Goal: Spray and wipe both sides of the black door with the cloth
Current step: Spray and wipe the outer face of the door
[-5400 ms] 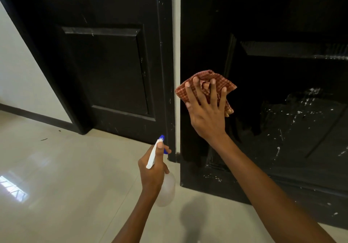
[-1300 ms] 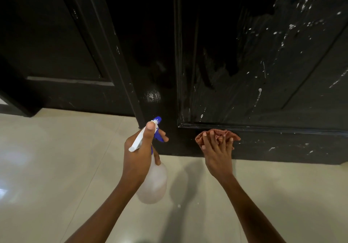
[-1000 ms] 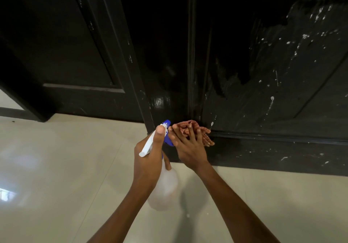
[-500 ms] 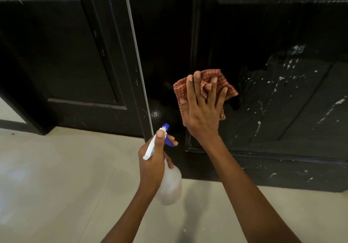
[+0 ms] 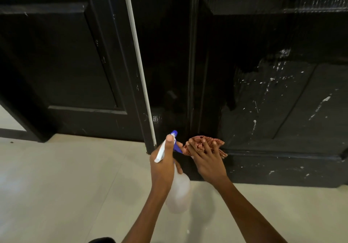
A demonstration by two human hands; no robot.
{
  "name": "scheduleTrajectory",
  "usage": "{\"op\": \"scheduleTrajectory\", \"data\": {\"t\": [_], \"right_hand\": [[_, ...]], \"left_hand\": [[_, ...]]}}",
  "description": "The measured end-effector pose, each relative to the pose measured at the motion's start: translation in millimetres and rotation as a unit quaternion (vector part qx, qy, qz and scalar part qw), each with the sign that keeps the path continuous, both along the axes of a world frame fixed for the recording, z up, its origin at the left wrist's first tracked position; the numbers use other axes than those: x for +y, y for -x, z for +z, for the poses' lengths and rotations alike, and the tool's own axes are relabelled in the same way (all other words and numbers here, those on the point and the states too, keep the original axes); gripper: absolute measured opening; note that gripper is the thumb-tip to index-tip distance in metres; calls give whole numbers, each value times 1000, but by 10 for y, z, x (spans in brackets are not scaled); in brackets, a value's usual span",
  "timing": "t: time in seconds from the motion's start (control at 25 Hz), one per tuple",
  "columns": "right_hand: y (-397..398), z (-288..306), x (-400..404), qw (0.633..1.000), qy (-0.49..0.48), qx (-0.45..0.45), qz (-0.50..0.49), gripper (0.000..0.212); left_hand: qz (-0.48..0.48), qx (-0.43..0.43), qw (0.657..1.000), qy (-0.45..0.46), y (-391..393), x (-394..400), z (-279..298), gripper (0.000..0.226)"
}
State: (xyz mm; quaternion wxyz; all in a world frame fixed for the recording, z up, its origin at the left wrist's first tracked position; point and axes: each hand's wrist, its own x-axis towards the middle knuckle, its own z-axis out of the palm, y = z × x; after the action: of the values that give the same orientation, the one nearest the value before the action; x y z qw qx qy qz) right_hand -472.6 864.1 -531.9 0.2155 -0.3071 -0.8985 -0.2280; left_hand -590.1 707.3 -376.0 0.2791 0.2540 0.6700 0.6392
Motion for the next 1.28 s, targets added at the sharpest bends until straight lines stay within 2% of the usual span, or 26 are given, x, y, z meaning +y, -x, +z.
{"op": "scheduleTrajectory", "data": {"t": [0.08,0.2,0.32,0.4,0.52,0.64,0.76,0.88,1.08,1.2,1.28], "right_hand": [[-2,95,33,999,-7,39,-4,105],[-38,588,185,988,-31,147,-20,89],[-121,1290,392,946,-22,319,-49,75],[-149,1449,447,928,-37,369,-36,69],[-134,1245,446,946,-53,321,-1,60],[-120,915,404,963,-41,267,-13,61],[-86,615,342,968,-22,248,-25,67],[24,456,260,966,6,255,-37,69],[395,835,152,963,-7,267,-25,76],[640,1202,151,946,-27,319,-44,69],[722,1220,189,932,-33,355,-57,66]], "left_hand": [[-14,13,1000,11,-12,-22,-51,70],[-25,14,1000,11,-9,8,-28,62],[-12,13,1000,-4,48,81,-15,61],[-19,17,1000,-6,34,121,-19,60],[-22,-2,1000,8,-28,160,6,58],[-14,-8,1000,24,-19,188,-30,59],[-17,24,1000,7,26,175,-40,62],[-4,20,1000,-1,73,126,-11,55],[19,40,999,-22,139,85,-63,56],[21,68,997,-26,117,60,-67,49],[16,79,996,-24,126,58,-56,43]]}}
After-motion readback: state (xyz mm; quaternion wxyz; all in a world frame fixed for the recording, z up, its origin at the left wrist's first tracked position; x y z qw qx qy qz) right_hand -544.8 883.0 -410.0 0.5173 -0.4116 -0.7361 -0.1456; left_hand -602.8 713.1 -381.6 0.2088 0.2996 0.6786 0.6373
